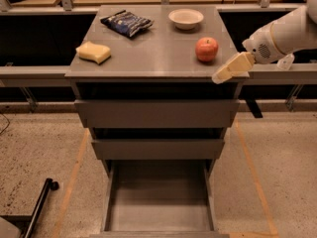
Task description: Place apple into bottom drawer
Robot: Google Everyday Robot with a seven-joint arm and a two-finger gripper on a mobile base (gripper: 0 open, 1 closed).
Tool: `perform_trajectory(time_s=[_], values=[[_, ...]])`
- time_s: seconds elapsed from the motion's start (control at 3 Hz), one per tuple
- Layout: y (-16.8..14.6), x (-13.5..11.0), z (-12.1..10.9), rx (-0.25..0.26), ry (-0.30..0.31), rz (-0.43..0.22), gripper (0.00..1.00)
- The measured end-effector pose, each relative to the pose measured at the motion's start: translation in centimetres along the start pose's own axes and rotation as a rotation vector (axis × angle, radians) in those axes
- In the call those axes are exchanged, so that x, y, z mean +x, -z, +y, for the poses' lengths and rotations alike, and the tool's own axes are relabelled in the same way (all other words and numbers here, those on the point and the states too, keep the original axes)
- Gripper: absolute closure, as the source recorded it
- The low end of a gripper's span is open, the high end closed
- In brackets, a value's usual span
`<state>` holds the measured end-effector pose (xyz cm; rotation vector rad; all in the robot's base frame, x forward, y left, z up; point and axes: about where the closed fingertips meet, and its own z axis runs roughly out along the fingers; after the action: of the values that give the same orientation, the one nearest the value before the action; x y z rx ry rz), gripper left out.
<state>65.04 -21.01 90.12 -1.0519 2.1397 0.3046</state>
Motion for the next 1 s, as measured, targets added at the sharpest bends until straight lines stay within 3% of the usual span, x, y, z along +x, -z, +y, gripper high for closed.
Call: perform_trajectory(time_s=[0.67,1.0], values=[[-0.7,0.1,-0.5,0.008,-0.022,-0.008,0.00],[-1.9,-1.2,-2.4,0.039,-0.004,-0.057,0.00]])
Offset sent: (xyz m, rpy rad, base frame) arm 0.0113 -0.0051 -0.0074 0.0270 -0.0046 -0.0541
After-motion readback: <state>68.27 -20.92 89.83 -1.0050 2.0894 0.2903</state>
